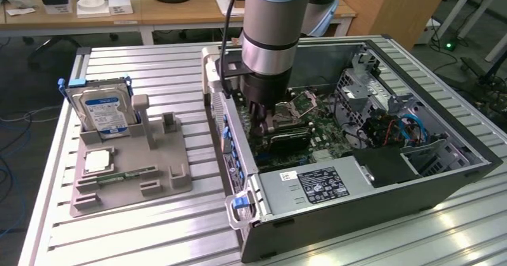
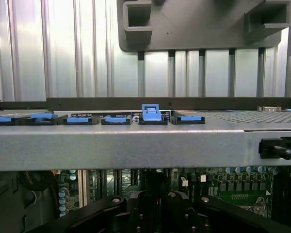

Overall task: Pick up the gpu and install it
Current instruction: 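Press down on the gpu until it lock into place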

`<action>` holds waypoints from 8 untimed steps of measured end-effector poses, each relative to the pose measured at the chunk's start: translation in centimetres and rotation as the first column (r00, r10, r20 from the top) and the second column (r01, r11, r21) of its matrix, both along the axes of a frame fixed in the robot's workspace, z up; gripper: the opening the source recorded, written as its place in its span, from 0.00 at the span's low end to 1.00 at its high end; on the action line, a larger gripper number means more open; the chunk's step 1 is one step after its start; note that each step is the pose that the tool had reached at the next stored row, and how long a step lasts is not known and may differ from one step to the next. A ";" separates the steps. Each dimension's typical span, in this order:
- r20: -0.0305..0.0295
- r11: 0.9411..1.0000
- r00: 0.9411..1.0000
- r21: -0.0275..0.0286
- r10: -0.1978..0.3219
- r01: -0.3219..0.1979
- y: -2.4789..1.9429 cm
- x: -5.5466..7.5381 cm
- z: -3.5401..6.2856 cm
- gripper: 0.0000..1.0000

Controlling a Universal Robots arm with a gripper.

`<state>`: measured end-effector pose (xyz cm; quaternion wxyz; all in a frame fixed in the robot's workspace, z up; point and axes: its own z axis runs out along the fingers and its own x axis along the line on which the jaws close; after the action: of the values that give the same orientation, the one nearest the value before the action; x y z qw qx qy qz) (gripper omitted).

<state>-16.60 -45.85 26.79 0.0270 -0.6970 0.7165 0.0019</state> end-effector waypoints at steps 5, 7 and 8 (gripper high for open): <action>-0.001 1.000 1.000 0.000 0.000 0.000 0.00 0.0 -0.31 0.10; -0.001 1.000 1.000 0.000 0.000 0.000 0.00 0.0 -0.39 0.10; -0.002 1.000 1.000 0.000 0.000 0.000 0.00 0.0 -0.43 0.10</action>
<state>-16.60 -45.86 26.37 0.0264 -0.6970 0.7166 0.0023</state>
